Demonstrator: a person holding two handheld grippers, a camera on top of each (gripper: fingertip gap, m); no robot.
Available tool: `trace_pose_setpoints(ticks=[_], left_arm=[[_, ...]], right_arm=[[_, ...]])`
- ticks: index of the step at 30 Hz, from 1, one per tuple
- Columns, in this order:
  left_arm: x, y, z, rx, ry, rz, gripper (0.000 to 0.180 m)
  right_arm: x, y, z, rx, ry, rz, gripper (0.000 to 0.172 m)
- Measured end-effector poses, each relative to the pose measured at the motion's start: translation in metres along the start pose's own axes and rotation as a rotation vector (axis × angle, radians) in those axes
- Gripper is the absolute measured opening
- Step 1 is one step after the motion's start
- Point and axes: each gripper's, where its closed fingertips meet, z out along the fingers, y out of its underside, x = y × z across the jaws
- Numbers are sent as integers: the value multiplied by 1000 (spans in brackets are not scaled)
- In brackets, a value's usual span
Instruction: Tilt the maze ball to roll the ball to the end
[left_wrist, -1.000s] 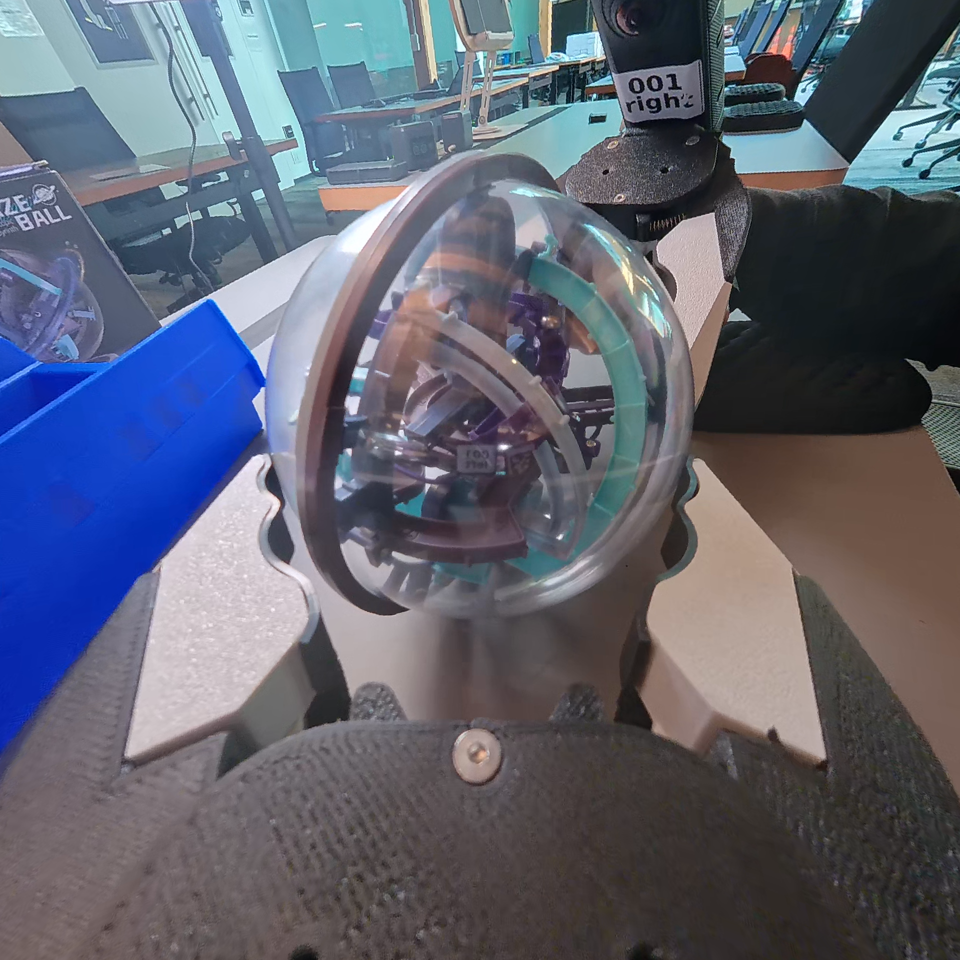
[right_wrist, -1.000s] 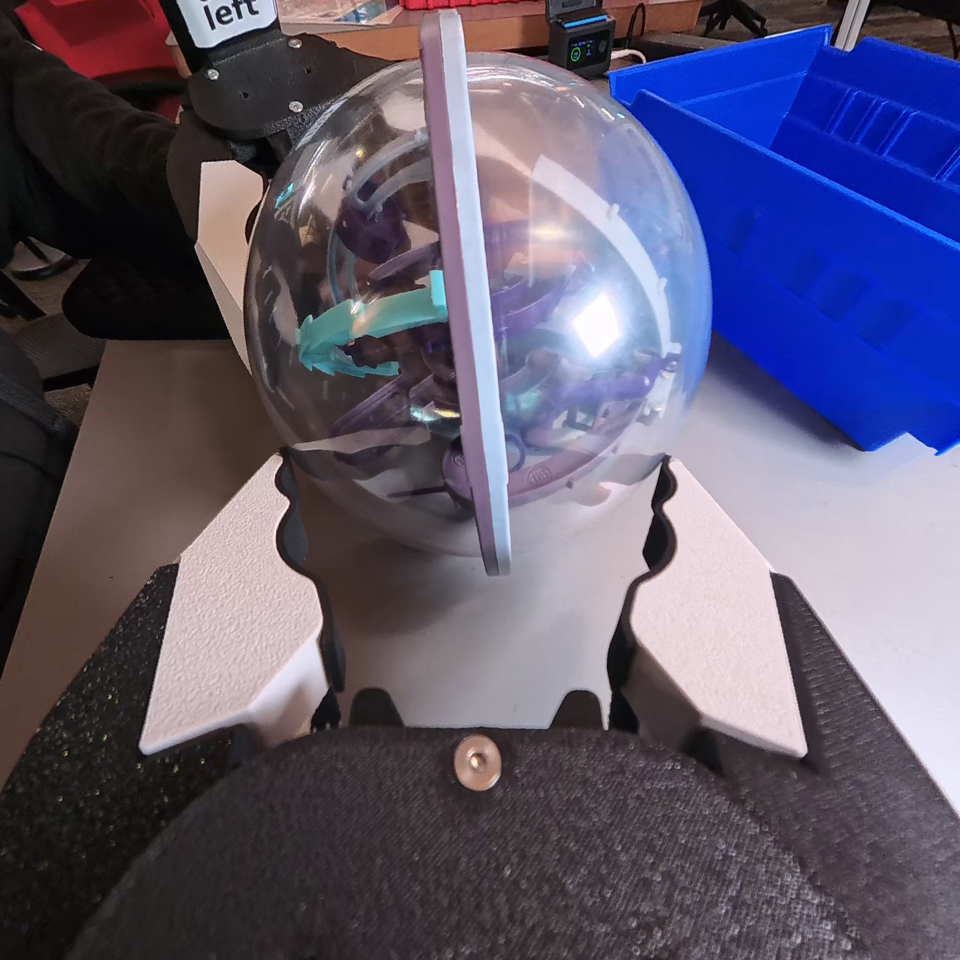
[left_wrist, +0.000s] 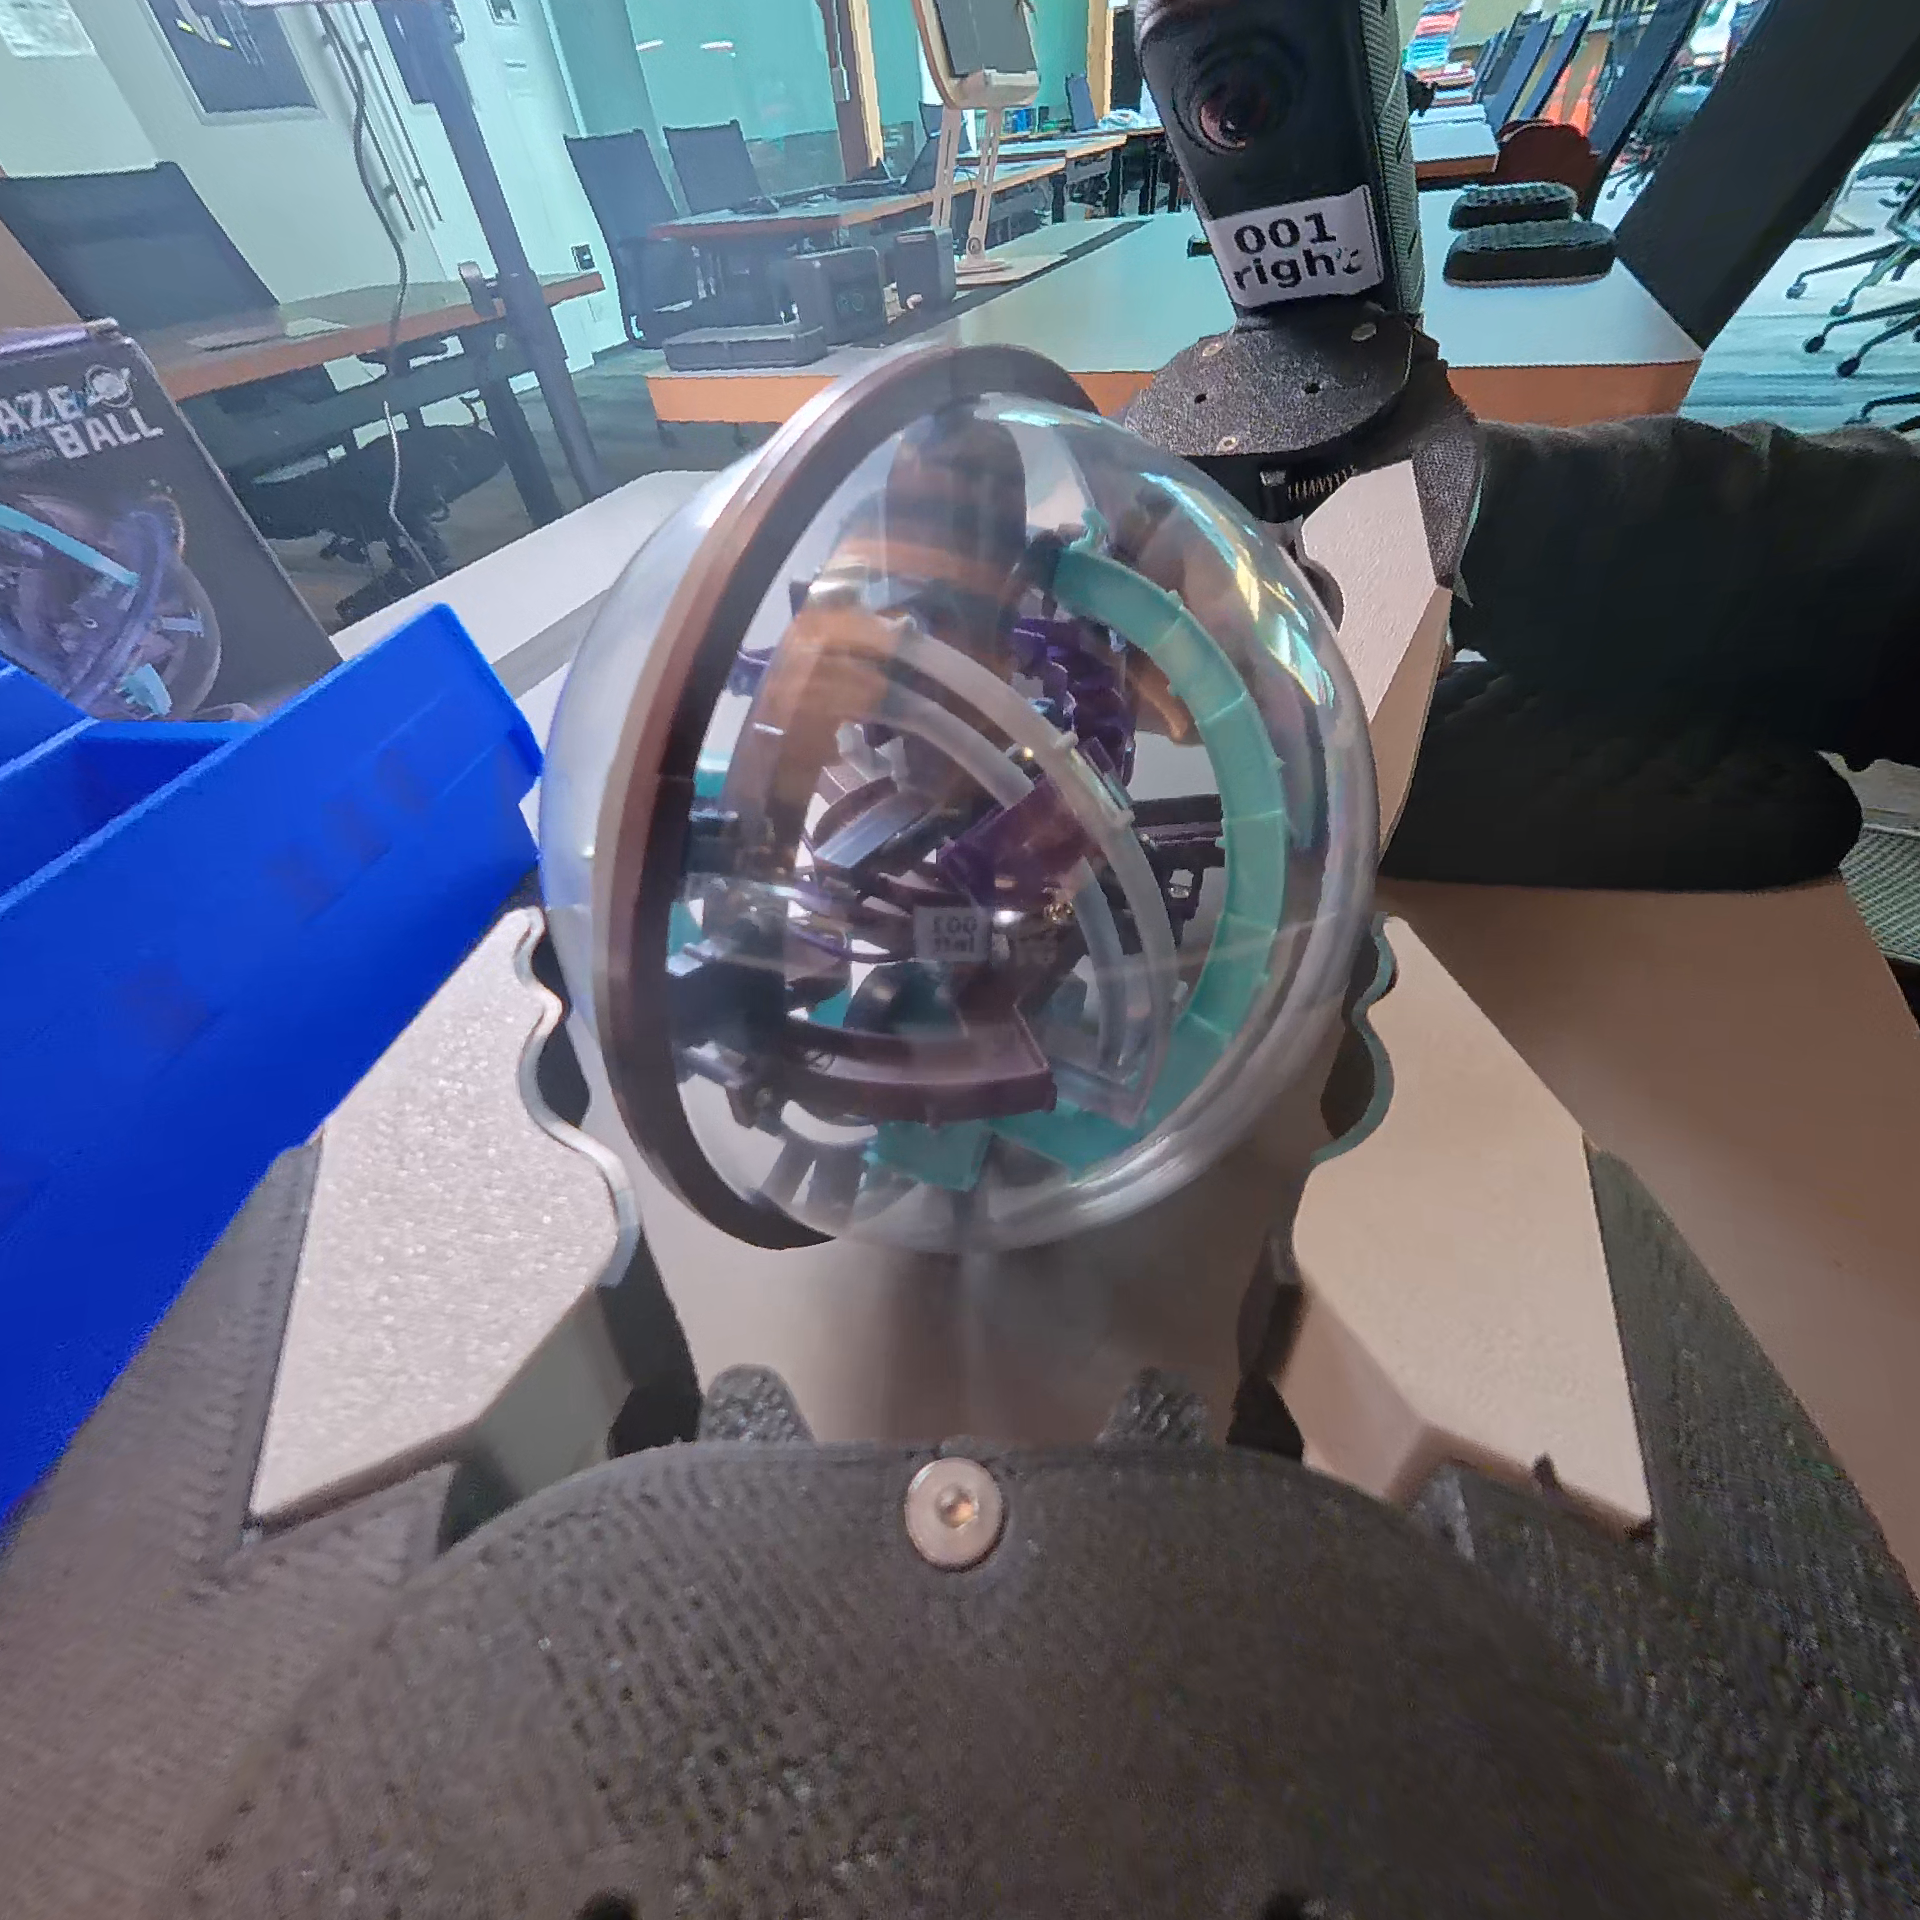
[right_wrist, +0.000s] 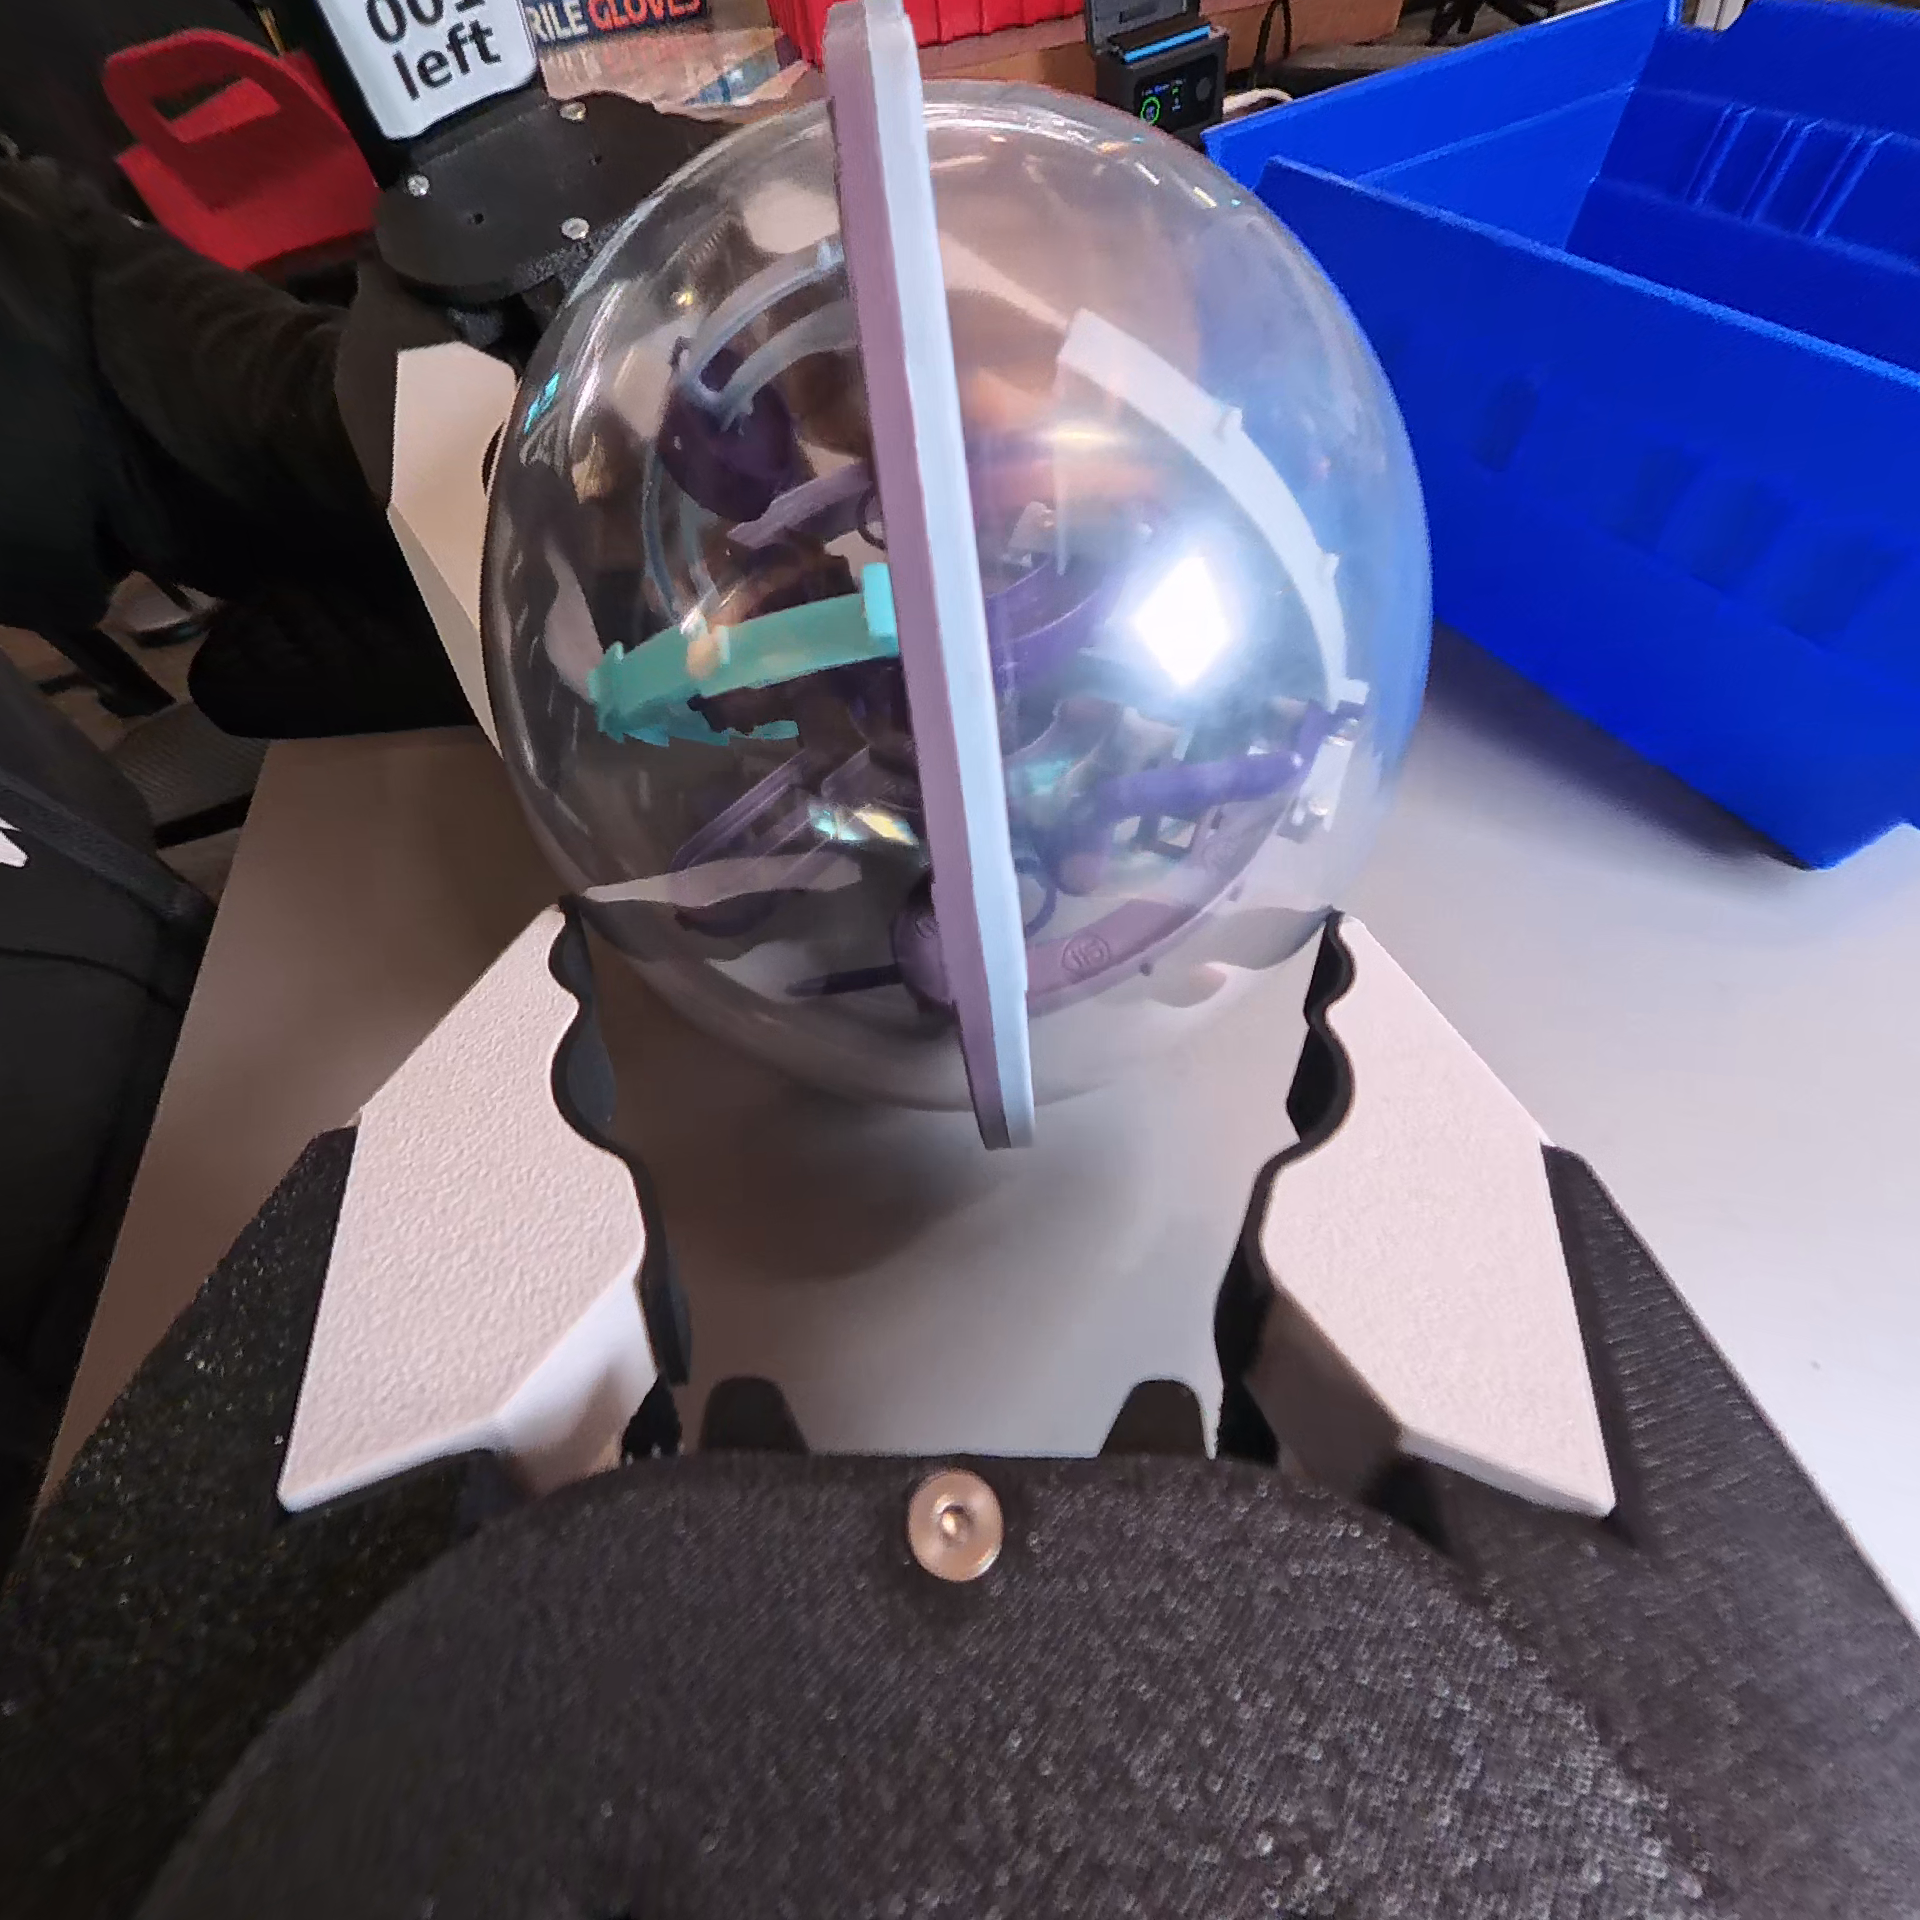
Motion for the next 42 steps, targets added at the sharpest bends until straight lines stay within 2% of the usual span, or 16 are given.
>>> trace_pose_setpoints(ticks=[6, 11, 14, 19, 25, 31, 34, 42], left_arm=[[-11, 0, -1, -2, -19, -67, 144], [-10, 0, -1, 0, -28, -60, 143], [-7, 0, -1, 5, -28, -31, 144], [0, 6, -6, 1, 60, -65, 146], [-20, -21, -21, 185, 128, -139, 140], [-8, -4, -4, 104, 304, -185, 147], [-9, 2, 1, 62, 260, -123, 146], [-12, -1, 2, 59, 179, -87, 144]], right_arm=[[8, -9, -4, 32, 87, 28, 128], [5, -10, 3, -8, 237, 16, 136], [3, -10, 9, -5, 262, 19, 141], [2, -14, 5, 21, 213, 11, 141], [3, -13, 3, 33, 143, -28, 140], [4, -17, 5, 57, 81, -63, 140], [6, -17, 5, 77, 60, -46, 139], [9, -11, 3, 100, 50, -26, 135]])
